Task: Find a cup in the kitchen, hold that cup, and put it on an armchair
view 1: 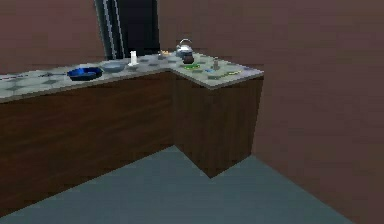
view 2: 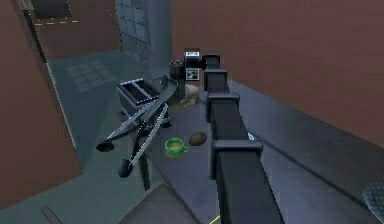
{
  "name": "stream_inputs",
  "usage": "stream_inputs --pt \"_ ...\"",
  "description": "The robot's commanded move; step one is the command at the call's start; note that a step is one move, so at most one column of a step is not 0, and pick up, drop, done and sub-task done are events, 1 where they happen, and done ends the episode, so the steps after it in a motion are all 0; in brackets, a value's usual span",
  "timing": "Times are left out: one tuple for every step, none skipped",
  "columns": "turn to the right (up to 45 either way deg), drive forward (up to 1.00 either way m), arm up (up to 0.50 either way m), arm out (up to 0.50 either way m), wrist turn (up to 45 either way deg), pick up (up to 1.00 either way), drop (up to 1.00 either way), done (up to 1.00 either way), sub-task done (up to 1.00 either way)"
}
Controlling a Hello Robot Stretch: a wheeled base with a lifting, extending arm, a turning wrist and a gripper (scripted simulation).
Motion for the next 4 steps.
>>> stream_inputs --pt "0.0 0.00 0.00 0.00 45.0 0.00 0.00 0.00 0.00" --pt "0.0 0.00 0.00 0.00 45.0 0.00 0.00 0.00 0.00" --pt "0.0 0.00 0.00 0.00 30.0 0.00 0.00 0.00 0.00" --pt "0.0 0.00 -0.30 0.00 0.0 0.00 0.00 0.00 0.00"
